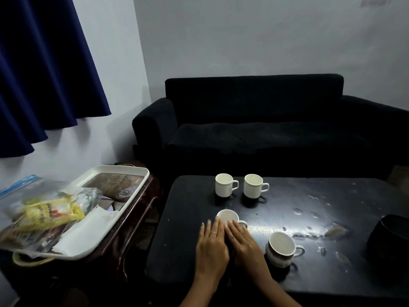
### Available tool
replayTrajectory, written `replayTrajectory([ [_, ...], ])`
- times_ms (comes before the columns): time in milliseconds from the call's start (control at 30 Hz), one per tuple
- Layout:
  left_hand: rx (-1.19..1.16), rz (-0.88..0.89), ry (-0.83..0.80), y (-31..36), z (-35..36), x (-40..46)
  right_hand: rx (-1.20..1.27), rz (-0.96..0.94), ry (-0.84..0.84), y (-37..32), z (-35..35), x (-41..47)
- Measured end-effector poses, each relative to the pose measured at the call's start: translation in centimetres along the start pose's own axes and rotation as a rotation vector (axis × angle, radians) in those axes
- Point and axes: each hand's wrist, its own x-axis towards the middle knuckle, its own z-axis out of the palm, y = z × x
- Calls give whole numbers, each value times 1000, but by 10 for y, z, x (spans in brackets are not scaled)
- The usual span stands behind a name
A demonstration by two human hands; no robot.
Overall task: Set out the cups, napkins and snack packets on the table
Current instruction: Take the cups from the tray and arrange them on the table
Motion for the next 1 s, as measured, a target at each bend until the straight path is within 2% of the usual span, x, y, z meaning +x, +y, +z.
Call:
replayTrajectory([
  [500, 7, -52, -41, -16, 19, 55, -61, -21, -90, 28, 33, 47],
  [600, -48, -59, -123, -21, 26, 66, -66, 7, -125, 28, 37, 53],
  [733, -32, -81, -152, -27, 36, 76, -44, 34, -143, 30, 38, 59],
  [933, 19, -55, -155, -28, 36, 74, -16, 51, -264, 29, 35, 62],
  [1000, 49, -54, -162, -26, 31, 72, -67, 0, -226, 31, 28, 64],
])
